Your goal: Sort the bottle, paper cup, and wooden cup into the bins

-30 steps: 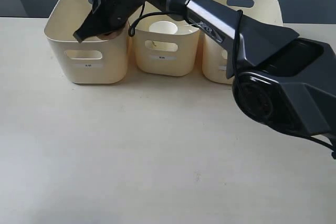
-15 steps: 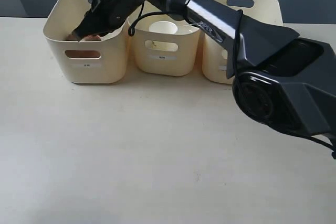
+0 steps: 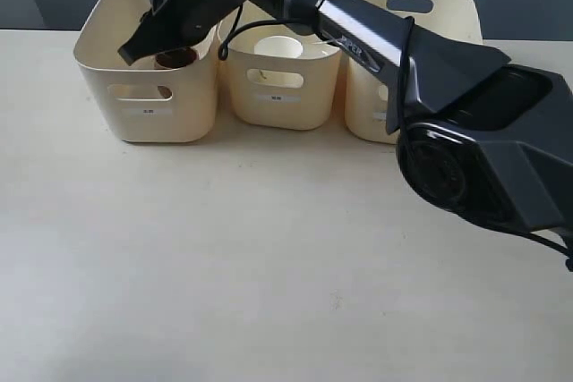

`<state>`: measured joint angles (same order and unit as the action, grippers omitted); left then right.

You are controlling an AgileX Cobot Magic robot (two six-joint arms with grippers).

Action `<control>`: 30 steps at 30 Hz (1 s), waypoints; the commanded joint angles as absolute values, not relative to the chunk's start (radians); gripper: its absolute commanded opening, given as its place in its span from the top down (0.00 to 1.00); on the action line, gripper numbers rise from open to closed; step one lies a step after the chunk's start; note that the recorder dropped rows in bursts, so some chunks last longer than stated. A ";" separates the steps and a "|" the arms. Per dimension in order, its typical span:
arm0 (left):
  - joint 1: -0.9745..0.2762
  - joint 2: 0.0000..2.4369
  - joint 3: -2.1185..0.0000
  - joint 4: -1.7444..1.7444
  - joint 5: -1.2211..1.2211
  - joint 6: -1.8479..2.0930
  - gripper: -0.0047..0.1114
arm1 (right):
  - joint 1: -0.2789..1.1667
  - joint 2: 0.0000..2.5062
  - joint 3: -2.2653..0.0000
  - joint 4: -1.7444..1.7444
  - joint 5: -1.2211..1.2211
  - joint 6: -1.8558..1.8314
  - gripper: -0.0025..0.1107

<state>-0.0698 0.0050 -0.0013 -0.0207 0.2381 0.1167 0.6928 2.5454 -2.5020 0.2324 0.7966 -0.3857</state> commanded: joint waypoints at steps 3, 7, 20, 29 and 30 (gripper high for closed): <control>-0.073 0.000 0.000 -0.019 0.238 0.115 0.96 | 0.689 2.527 -2.509 0.236 0.788 -0.408 0.75; -0.073 0.000 0.000 -0.019 0.238 0.115 0.96 | 0.717 2.468 -2.509 0.174 0.868 -0.453 0.91; -0.073 0.000 0.000 -0.019 0.238 0.115 0.96 | 0.809 2.288 -2.509 0.024 1.221 -0.407 0.99; -0.073 0.000 0.000 -0.019 0.238 0.115 0.96 | 0.884 2.140 -2.507 -0.019 1.221 -0.342 0.99; -0.073 0.000 0.000 -0.019 0.238 0.115 0.96 | 0.898 2.125 -2.507 -0.026 1.221 -0.335 0.99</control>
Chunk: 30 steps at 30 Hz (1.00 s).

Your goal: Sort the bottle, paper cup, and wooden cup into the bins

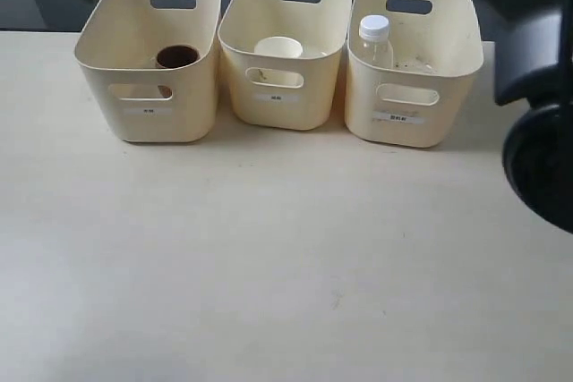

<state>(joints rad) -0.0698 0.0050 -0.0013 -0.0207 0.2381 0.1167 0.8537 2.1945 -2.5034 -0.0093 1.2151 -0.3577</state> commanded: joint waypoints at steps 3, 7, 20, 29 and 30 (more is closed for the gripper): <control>-0.073 0.000 0.000 -0.019 0.238 0.115 0.96 | 0.933 2.080 -2.507 -0.049 1.221 -0.310 0.99; -0.073 0.000 0.000 -0.019 0.238 0.115 0.96 | 0.987 2.021 -2.507 -0.094 1.221 -0.288 0.99; -0.073 0.000 0.000 -0.019 0.238 0.115 0.96 | 1.188 1.644 -2.281 -0.357 1.221 -0.165 0.99; -0.073 0.000 0.000 -0.019 0.238 0.115 0.96 | 1.247 1.277 -2.058 -0.597 1.221 0.010 0.99; -0.073 0.000 0.000 -0.019 0.238 0.115 0.96 | 1.247 1.246 -2.030 -0.618 1.221 0.020 0.99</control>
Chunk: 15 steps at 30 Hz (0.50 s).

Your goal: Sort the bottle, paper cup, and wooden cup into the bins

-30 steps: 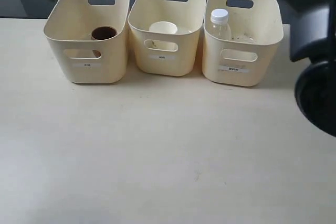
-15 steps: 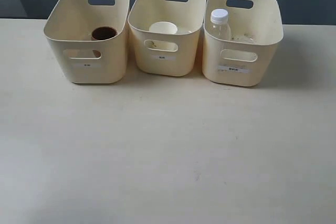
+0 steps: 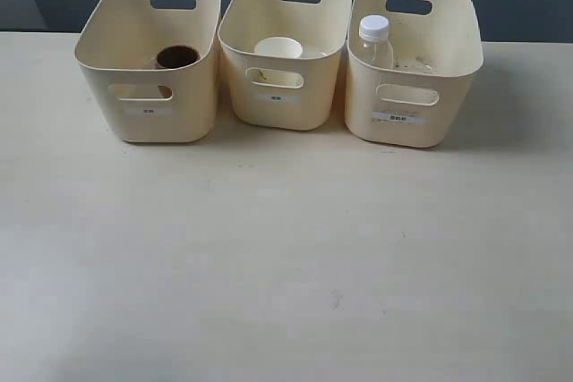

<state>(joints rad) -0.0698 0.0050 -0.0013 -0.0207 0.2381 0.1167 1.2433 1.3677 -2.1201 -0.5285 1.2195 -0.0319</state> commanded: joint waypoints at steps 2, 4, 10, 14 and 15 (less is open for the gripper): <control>-0.073 0.000 0.000 -0.019 0.238 0.115 0.96 | 1.247 1.198 -1.983 -0.662 1.221 0.045 0.99; -0.073 0.000 0.000 -0.019 0.238 0.115 0.96 | 1.247 1.154 -1.930 -0.694 1.221 0.061 0.99; -0.073 0.000 0.000 -0.019 0.238 0.115 0.96 | 1.247 1.081 -1.849 -0.709 1.221 0.095 0.99; -0.073 0.000 0.000 -0.019 0.238 0.115 0.96 | 1.247 1.078 -1.847 -0.705 1.221 0.113 0.99; -0.073 0.000 0.000 -0.019 0.238 0.115 0.96 | 1.247 1.078 -1.847 -0.705 1.221 0.113 0.99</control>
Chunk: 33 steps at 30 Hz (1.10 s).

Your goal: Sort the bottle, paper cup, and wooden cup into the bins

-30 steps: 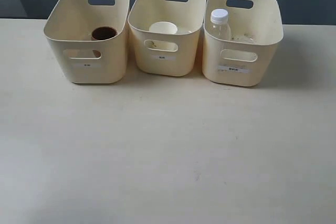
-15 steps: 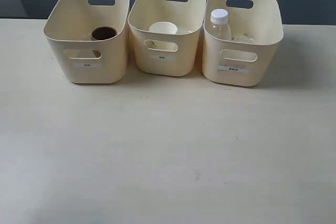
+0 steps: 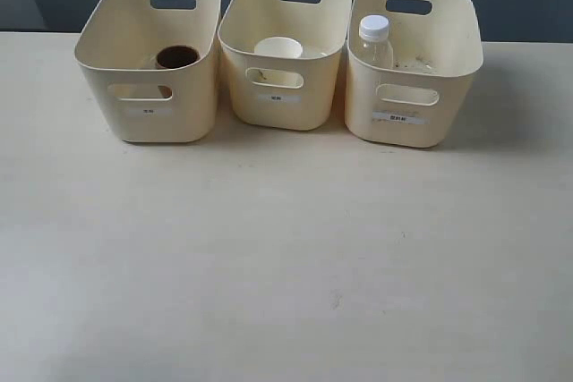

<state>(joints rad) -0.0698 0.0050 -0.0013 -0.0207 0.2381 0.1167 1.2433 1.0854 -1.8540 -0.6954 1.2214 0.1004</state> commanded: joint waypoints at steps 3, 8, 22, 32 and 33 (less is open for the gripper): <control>-0.073 0.000 0.000 -0.019 0.238 0.115 0.96 | 1.247 1.078 -1.847 -0.712 1.221 0.113 0.99; -0.073 0.000 0.000 -0.019 0.238 0.115 0.96 | 1.247 1.084 -1.842 -0.720 1.221 0.108 0.99; -0.073 0.000 0.000 -0.019 0.238 0.115 0.96 | 0.557 0.830 -1.492 -0.371 0.920 -0.008 0.99; -0.073 0.000 0.000 -0.019 0.238 0.115 0.96 | 0.140 0.560 -0.984 -0.080 0.472 -0.292 0.99; -0.073 0.000 0.000 -0.019 0.238 0.115 0.96 | 0.117 0.540 -0.932 -0.063 0.428 -0.309 0.99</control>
<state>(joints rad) -0.0698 0.0050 -0.0013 -0.0207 0.2381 0.1167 0.1805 0.5877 -1.0523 -0.1199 0.5578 -0.2233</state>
